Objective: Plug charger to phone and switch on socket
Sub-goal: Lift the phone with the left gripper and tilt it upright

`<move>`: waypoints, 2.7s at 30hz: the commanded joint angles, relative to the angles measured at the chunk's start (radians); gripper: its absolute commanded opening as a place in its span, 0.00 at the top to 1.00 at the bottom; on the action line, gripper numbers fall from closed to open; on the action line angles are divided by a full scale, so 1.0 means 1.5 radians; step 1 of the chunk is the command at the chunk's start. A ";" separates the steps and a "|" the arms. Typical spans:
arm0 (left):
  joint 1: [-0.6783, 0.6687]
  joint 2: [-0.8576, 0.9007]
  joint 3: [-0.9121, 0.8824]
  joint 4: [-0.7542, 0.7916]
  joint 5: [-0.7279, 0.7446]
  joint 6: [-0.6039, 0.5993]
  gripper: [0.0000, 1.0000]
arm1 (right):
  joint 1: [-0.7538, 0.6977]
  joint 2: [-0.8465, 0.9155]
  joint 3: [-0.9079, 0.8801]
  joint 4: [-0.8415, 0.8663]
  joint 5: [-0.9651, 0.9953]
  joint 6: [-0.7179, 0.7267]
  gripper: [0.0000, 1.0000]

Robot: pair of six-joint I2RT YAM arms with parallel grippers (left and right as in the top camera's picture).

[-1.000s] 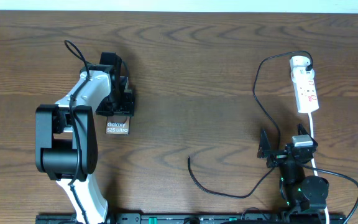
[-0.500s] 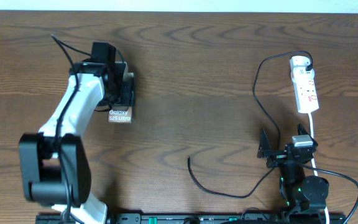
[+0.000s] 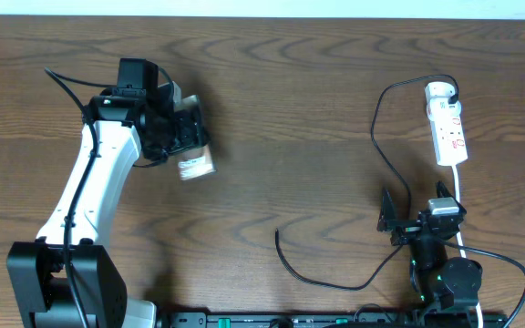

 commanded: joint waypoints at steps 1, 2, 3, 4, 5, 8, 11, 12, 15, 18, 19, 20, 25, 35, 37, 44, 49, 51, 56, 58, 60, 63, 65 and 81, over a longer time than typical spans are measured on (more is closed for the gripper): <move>0.015 -0.017 0.005 0.008 0.207 -0.119 0.93 | 0.003 -0.004 -0.001 -0.003 -0.004 -0.008 0.01; 0.020 -0.017 0.005 0.008 0.233 -0.144 0.93 | 0.003 -0.004 -0.001 -0.003 -0.004 -0.008 0.01; 0.028 -0.017 0.005 0.008 0.268 -0.182 0.93 | 0.003 -0.004 -0.001 -0.003 -0.004 -0.008 0.01; 0.034 -0.017 0.005 0.008 0.294 -0.209 0.93 | 0.003 -0.004 -0.001 -0.003 -0.004 -0.008 0.01; 0.042 -0.017 0.005 0.008 0.326 -0.237 0.93 | 0.003 -0.004 -0.001 -0.003 -0.003 -0.008 0.01; 0.069 -0.017 0.005 0.011 0.420 -0.320 0.93 | 0.003 -0.004 -0.001 -0.003 -0.004 -0.008 0.01; 0.093 -0.017 0.005 0.011 0.477 -0.389 0.93 | 0.003 -0.004 -0.001 -0.003 -0.003 -0.008 0.01; 0.100 -0.017 0.005 0.011 0.494 -0.407 0.93 | 0.003 -0.004 -0.001 -0.003 -0.004 -0.008 0.01; 0.119 -0.017 0.005 0.010 0.519 -0.460 0.93 | 0.003 -0.004 -0.001 -0.003 -0.004 -0.008 0.01; 0.129 -0.017 0.005 0.010 0.517 -0.531 0.93 | 0.003 -0.004 -0.001 -0.003 -0.004 -0.008 0.01; 0.130 -0.017 0.005 0.010 0.516 -0.560 0.93 | 0.003 -0.004 -0.001 -0.003 -0.004 -0.008 0.01; 0.130 -0.017 0.005 0.010 0.516 -0.587 0.93 | 0.003 -0.004 -0.001 -0.003 -0.004 -0.008 0.01; 0.130 -0.017 0.005 0.011 0.527 -0.650 0.93 | 0.003 -0.004 -0.001 -0.003 -0.004 -0.008 0.01; 0.130 -0.017 0.005 0.016 0.581 -0.545 0.93 | 0.003 -0.004 -0.001 -0.003 -0.004 -0.008 0.01; 0.130 -0.017 0.005 0.016 0.606 -0.514 0.93 | 0.003 -0.004 -0.001 -0.003 -0.004 -0.008 0.01; 0.130 -0.017 0.005 0.015 0.666 -0.458 0.93 | 0.003 -0.004 -0.001 -0.003 -0.004 -0.008 0.01; 0.130 -0.017 0.005 0.016 0.674 -0.449 0.93 | 0.003 -0.004 -0.001 -0.003 -0.003 -0.008 0.01; 0.130 -0.017 0.005 0.016 0.673 -0.449 0.93 | 0.003 -0.004 -0.001 -0.003 -0.003 -0.008 0.01; 0.130 -0.017 0.005 0.015 0.673 -0.449 0.93 | 0.003 -0.004 -0.001 -0.003 -0.004 -0.008 0.01; 0.130 -0.017 0.005 0.015 0.673 -0.449 0.93 | 0.003 -0.004 -0.001 -0.003 -0.004 -0.008 0.01; 0.130 -0.017 0.005 0.016 0.673 -0.449 0.93 | 0.003 -0.004 -0.001 -0.003 -0.004 -0.008 0.01; 0.130 -0.017 0.005 0.015 0.673 -0.450 0.93 | 0.003 -0.004 -0.001 -0.003 -0.004 -0.008 0.01; 0.130 -0.017 0.005 0.015 0.673 -0.466 0.93 | 0.003 -0.004 -0.001 -0.003 -0.004 -0.008 0.01; 0.130 -0.017 0.005 0.015 0.676 -0.532 0.93 | 0.003 -0.004 -0.001 -0.003 -0.003 -0.008 0.01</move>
